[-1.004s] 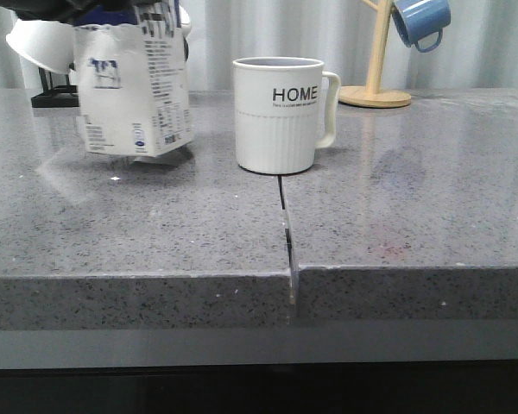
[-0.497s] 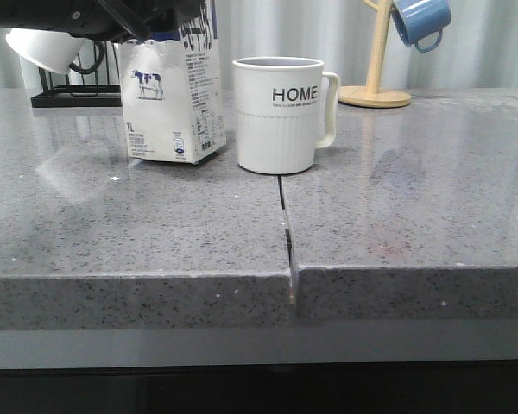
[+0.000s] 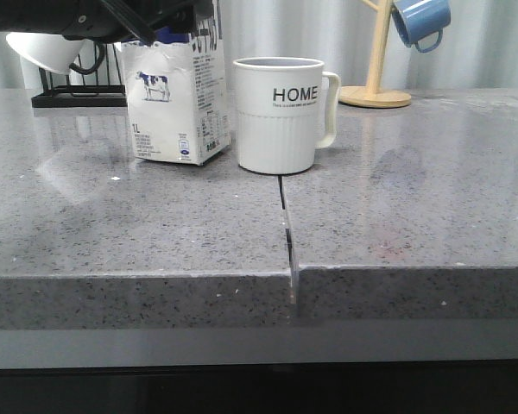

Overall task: Place milk next to cup
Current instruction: 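Carry the milk carton with the left gripper beside the HOME mug, then set the carton down, open the left gripper and withdraw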

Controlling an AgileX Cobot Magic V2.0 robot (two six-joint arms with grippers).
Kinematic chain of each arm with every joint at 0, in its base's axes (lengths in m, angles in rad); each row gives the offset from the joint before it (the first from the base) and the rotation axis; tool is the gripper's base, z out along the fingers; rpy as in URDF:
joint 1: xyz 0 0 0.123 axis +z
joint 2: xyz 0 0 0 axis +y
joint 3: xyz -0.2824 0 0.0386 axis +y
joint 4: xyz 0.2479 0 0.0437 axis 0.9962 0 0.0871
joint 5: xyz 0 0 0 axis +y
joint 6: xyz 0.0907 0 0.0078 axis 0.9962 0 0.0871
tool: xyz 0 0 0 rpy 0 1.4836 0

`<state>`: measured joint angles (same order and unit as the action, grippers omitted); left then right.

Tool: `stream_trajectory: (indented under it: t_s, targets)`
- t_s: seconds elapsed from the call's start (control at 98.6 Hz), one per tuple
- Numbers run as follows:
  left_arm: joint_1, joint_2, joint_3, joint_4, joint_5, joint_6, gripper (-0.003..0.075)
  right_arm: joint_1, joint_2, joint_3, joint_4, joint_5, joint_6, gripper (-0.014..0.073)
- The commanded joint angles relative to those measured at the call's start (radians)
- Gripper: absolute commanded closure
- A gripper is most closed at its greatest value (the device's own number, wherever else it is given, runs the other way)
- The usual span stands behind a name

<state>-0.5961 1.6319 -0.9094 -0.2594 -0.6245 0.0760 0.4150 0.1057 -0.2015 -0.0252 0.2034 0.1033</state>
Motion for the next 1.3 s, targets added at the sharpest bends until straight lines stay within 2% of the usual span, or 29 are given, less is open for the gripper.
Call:
stream_trajectory:
  t_s: [0.0, 0.335, 0.659, 0.73, 0.801, 0.872, 0.973, 1.125, 1.287]
  targets:
    - [-0.007, -0.041, -0.03, -0.002, -0.065, -0.011, 0.0095, 0.0, 0.01, -0.027, 0.0, -0.073, -0.006, 0.0652]
    - [-0.007, -0.122, 0.007, 0.0, -0.02, -0.011, 0.0094, 0.0, 0.01, -0.027, 0.0, -0.073, -0.006, 0.0652]
    - [-0.007, -0.234, 0.112, 0.0, -0.02, -0.011, 0.0095, 0.0, 0.01, -0.027, 0.0, -0.073, -0.006, 0.0652]
    - [-0.007, -0.273, 0.141, 0.0, -0.021, -0.011, 0.0115, 0.0, 0.01, -0.027, 0.0, -0.073, -0.006, 0.0652]
    - [-0.005, -0.317, 0.172, -0.011, -0.021, -0.003, 0.0165, 0.0, 0.01, -0.027, 0.0, -0.073, -0.006, 0.0652]
    - [0.001, -0.366, 0.203, -0.04, -0.019, 0.03, 0.0254, 0.0, 0.01, -0.027, 0.0, -0.073, -0.006, 0.0652]
    - [0.018, -0.441, 0.24, -0.088, 0.009, 0.116, 0.0446, 0.0, 0.01, -0.027, 0.0, -0.073, -0.006, 0.0652]
    - [0.084, -0.571, 0.279, -0.106, 0.129, 0.182, 0.0734, 0.0, 0.01, -0.027, 0.0, -0.073, -0.006, 0.0652]
    - [0.203, -0.713, 0.299, -0.106, 0.297, 0.211, 0.0741, 0.0, 0.01, -0.027, 0.0, -0.073, -0.006, 0.0652]
